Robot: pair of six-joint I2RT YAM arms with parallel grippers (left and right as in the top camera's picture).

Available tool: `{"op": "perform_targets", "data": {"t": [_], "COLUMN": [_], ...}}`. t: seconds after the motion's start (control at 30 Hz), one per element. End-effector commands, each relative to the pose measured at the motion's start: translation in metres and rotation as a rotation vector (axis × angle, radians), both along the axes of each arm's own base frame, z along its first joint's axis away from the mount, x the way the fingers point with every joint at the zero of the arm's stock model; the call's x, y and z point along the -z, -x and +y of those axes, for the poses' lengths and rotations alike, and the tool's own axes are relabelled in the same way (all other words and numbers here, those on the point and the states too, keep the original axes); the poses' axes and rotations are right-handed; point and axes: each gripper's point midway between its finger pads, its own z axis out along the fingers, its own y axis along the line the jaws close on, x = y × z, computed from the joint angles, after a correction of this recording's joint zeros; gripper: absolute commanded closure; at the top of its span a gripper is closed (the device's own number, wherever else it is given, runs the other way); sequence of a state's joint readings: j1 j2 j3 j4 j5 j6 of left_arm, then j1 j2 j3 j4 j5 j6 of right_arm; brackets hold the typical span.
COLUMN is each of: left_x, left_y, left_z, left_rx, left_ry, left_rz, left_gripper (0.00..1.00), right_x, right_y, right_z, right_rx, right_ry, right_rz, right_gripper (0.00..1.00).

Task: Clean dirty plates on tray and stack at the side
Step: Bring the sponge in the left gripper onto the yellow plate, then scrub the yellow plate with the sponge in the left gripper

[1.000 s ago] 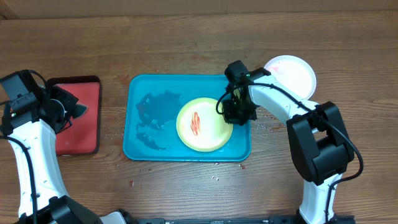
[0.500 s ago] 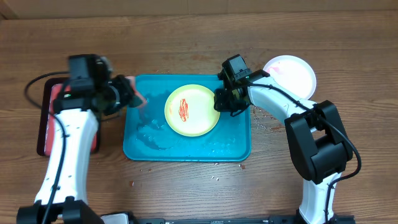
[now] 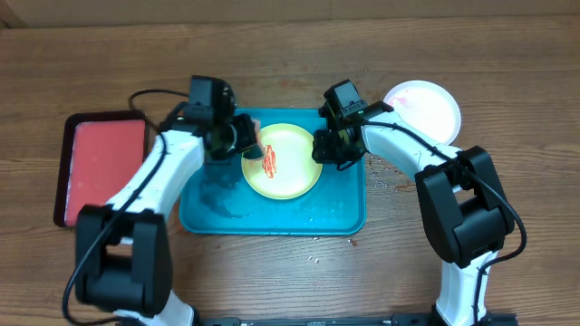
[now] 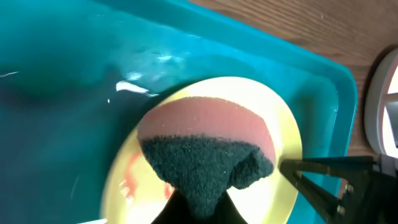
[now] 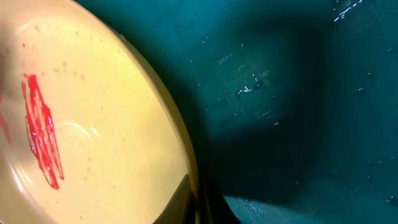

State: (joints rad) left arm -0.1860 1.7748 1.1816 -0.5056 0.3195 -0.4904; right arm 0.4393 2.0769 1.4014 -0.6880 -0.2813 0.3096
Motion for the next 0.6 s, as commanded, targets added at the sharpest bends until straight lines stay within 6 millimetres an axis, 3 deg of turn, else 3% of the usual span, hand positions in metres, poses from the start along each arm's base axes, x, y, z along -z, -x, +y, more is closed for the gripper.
{"op": "perform_targets", "data": {"t": [0.0, 0.3, 0.57], "left_x": [0.018, 0.046, 0.083], "left_y": [0.000, 0.008, 0.012], "left_z": [-0.026, -0.073, -0.041], "left_rx": [0.052, 0.084, 0.010], "left_ry": [0.015, 0.029, -0.168], "left_rz": [0.010, 0.047, 0.098], "left_gripper": [0.96, 0.96, 0.96], "right_x": [0.008, 0.008, 0.009], "right_y": [0.003, 0.004, 0.004], "right_z": [0.003, 0.012, 0.008], "right_rx": [-0.006, 0.027, 0.034], "right_ry": [0.018, 0.022, 0.048], "right_rz": [0.002, -0.001, -0.005], "right_gripper": [0.96, 0.96, 0.96]}}
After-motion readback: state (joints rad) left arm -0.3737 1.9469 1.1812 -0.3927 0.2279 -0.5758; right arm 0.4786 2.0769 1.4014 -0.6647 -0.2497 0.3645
